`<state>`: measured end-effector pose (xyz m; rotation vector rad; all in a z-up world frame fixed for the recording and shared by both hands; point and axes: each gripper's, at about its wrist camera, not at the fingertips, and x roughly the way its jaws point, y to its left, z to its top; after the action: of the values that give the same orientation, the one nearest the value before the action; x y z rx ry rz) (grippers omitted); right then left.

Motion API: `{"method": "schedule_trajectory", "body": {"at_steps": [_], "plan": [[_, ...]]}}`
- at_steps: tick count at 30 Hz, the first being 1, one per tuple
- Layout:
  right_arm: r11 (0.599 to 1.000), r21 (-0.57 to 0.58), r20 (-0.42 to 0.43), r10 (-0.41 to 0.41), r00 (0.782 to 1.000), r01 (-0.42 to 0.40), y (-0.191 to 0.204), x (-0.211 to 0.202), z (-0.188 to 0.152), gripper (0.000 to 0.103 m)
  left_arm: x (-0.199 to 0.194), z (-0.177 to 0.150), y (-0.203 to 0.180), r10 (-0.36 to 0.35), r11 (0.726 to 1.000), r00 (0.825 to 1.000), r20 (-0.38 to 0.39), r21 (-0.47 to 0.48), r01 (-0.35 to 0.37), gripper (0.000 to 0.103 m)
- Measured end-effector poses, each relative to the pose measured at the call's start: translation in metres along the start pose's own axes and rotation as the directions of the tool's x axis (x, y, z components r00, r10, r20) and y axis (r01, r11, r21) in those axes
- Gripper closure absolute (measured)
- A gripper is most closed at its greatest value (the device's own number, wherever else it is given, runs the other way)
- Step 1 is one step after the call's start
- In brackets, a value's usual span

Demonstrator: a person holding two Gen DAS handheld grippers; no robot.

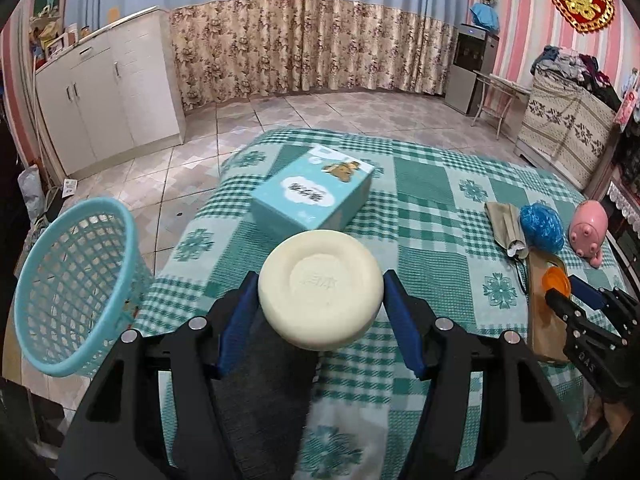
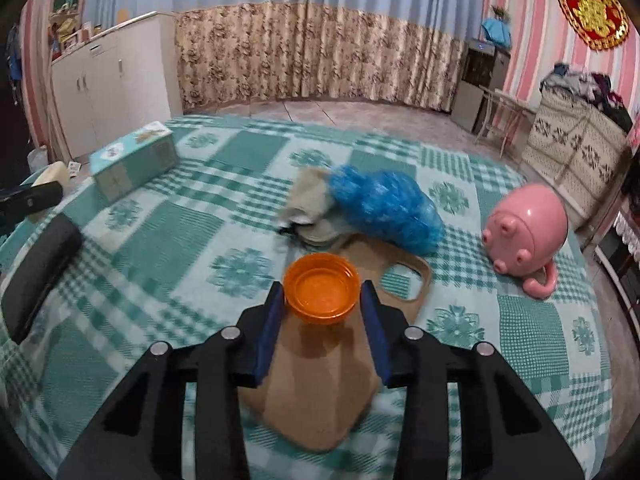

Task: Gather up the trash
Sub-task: 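Carry the white disc and orange lid over the basket and open both tools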

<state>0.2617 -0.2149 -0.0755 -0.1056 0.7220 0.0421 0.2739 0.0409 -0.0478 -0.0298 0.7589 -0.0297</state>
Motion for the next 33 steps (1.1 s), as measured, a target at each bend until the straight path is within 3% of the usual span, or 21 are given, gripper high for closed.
{"method": "schedule_trajectory", "body": {"at_steps": [12,24,30,33], "plan": [[0.992,-0.057,0.091,0.114,0.989,-0.110,0.097,-0.024,0.037,0.063,-0.025,-0.001,0.088,0.101,0.993,0.994,0.051,-0.061,-0.098,0.042],[0.955,-0.146,0.127,0.277,0.952,-0.259,0.223,-0.015,0.090,0.064,-0.027,0.003,0.222,0.277,0.951,0.958,0.070,-0.162,-0.263,0.042],[0.937,-0.188,0.127,0.322,0.938,-0.296,0.275,-0.012,0.103,0.064,-0.015,0.001,0.262,0.288,0.943,0.955,0.065,-0.191,-0.271,0.042],[0.927,-0.218,0.117,0.333,0.936,-0.303,0.296,-0.008,0.101,0.064,-0.005,-0.002,0.273,0.253,0.950,0.966,0.046,-0.199,-0.239,0.039]]}}
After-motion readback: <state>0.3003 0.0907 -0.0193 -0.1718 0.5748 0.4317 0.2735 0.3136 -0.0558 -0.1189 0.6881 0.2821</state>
